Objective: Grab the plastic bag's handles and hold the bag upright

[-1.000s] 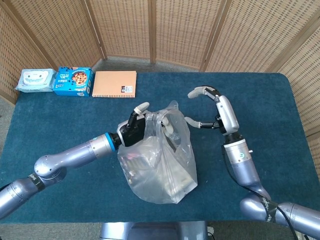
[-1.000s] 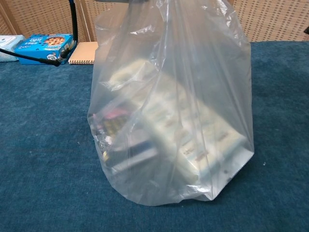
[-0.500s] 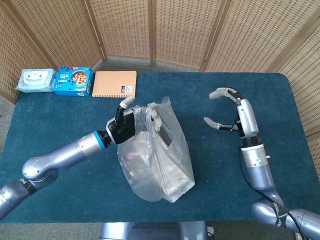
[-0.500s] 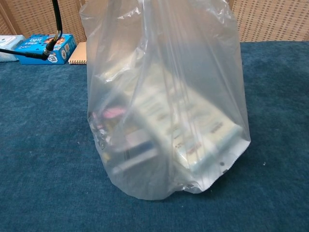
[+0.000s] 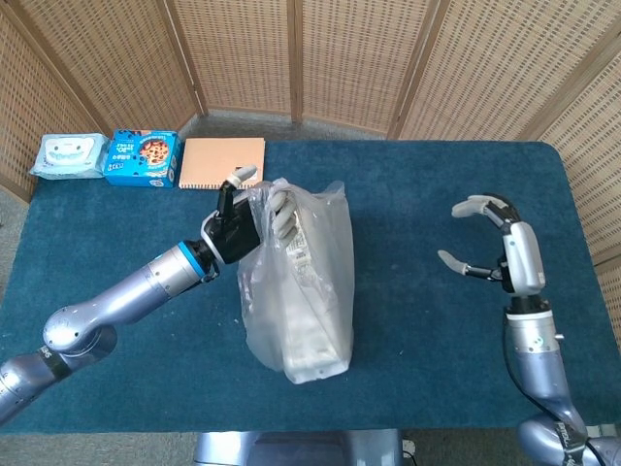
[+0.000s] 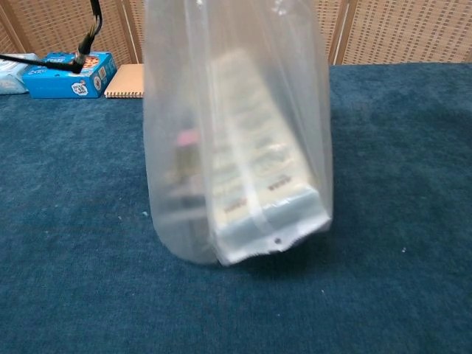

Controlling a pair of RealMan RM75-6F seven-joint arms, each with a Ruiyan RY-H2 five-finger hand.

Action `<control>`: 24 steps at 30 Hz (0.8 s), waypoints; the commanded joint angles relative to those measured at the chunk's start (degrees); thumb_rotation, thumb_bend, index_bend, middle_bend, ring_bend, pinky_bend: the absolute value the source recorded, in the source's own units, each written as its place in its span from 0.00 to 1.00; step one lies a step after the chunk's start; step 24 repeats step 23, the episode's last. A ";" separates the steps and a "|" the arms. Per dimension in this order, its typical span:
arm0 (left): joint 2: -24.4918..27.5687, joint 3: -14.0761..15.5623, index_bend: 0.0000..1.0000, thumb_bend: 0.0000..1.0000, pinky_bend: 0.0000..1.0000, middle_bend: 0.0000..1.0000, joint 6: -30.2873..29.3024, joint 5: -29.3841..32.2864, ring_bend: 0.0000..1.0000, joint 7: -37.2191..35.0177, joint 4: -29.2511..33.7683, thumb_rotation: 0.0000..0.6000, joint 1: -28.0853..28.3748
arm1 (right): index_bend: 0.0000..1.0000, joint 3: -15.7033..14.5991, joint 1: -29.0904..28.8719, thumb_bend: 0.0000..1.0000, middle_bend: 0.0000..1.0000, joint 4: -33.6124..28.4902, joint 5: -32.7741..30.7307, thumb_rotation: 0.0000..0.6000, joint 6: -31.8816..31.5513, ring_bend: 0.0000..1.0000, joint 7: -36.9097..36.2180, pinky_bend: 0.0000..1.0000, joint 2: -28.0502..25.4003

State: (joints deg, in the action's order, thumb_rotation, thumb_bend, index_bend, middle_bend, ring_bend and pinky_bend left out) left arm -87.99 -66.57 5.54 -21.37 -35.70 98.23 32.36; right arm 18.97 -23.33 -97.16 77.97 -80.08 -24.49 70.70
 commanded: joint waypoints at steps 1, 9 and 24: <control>1.69 -0.36 0.71 0.59 0.73 0.79 -2.46 0.46 0.76 -2.19 2.01 0.01 1.19 | 0.39 -1.01 1.13 0.15 0.37 0.62 0.70 0.91 -0.81 0.25 -1.19 0.14 -0.15; 5.88 -1.30 0.76 0.63 0.75 0.84 -6.54 1.06 0.79 -6.50 5.17 0.30 4.28 | 0.39 -2.54 2.33 0.15 0.37 1.82 2.15 0.91 -1.53 0.26 -1.82 0.14 0.37; 11.28 -2.81 0.76 0.62 0.75 0.84 -11.48 1.52 0.79 -12.40 7.37 0.30 8.69 | 0.39 -4.15 4.65 0.15 0.37 2.13 3.60 0.90 -3.14 0.25 -3.19 0.14 0.25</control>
